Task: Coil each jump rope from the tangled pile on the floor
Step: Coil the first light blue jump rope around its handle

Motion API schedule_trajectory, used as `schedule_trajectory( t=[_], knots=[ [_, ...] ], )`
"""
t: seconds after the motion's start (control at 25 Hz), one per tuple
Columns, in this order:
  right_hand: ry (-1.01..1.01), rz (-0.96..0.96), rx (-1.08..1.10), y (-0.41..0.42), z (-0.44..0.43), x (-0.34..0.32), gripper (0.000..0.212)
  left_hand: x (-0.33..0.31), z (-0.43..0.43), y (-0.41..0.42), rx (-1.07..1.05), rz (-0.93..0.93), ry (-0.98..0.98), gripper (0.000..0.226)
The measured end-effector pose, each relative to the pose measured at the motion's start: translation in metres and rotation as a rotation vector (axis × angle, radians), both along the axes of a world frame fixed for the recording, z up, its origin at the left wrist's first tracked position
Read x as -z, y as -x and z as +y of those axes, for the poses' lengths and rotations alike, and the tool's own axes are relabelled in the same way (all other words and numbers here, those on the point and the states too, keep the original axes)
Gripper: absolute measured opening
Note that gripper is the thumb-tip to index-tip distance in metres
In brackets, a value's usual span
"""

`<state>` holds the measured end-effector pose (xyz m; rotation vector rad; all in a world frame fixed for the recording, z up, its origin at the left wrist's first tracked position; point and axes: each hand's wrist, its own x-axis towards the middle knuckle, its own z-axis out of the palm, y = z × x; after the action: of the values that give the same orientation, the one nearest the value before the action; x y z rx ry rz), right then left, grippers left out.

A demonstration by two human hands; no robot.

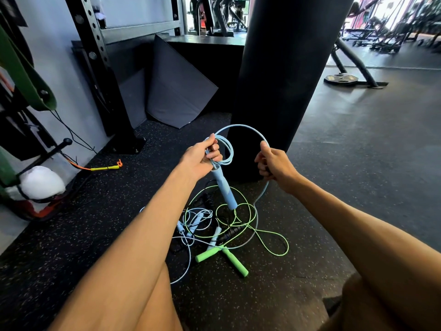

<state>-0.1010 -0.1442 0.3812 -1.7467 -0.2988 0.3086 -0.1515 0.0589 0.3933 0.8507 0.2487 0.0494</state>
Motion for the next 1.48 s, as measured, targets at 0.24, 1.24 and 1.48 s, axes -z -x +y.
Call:
schedule_trajectory(
  t=[0.24, 1.24, 1.48],
  knots=[
    [-0.002, 0.137, 0.149, -0.013, -0.007, 0.008, 0.049, -0.011, -0.013, 0.018, 0.463, -0.068, -0.154, 0.026],
    [0.198, -0.204, 0.103, -0.008, 0.001, 0.014, 0.057, -0.008, -0.004, 0.014, 0.238, 0.026, -0.439, 0.031],
    [0.777, -0.241, -0.243, -0.013, -0.009, 0.014, 0.079, -0.006, -0.003, 0.010, 0.066, -0.065, -0.414, 0.032]
  ],
)
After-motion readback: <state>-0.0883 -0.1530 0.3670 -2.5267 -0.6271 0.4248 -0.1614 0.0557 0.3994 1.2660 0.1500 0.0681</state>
